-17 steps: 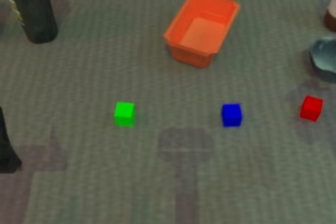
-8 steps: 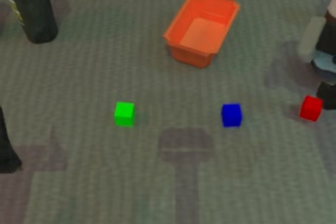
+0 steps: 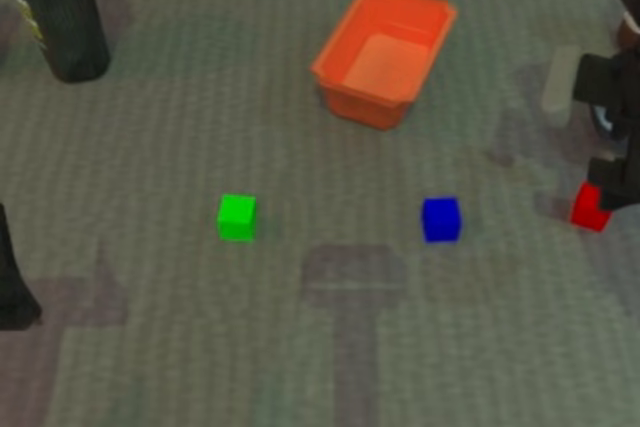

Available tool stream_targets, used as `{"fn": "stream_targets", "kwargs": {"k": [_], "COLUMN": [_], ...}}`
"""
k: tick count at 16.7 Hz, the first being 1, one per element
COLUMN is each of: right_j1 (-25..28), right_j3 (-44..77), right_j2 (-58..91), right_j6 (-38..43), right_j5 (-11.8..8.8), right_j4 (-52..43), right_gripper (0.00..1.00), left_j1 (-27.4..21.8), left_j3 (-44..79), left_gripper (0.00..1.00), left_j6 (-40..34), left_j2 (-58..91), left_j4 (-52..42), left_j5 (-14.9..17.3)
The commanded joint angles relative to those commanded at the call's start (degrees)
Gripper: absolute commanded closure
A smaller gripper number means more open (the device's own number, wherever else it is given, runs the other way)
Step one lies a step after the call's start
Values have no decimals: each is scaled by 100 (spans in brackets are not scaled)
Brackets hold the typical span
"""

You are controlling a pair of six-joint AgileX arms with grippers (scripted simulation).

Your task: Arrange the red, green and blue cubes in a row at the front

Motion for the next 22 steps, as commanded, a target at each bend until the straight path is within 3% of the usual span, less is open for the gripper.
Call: {"fn": "stream_targets", "kwargs": {"k": [5,12,16,22], "right_j1": [-11,9,10,10], "right_j3": [-175,-1019,-1056,-1056], "right_j2": [83,685,716,716], "right_j6": [-3,20,19,19], "right_j5": [1,6,6,6], "right_j4": [241,1719,1772,1772], "right_gripper": [0,0,0,45], "left_j1": [0,0,0,0], "left_j3": [0,0,0,0], "left_gripper": [0,0,0,0], "left_j6": [0,0,0,0], "left_j2": [0,0,0,0], "left_j4": [0,0,0,0], "left_j5": [0,0,0,0]}}
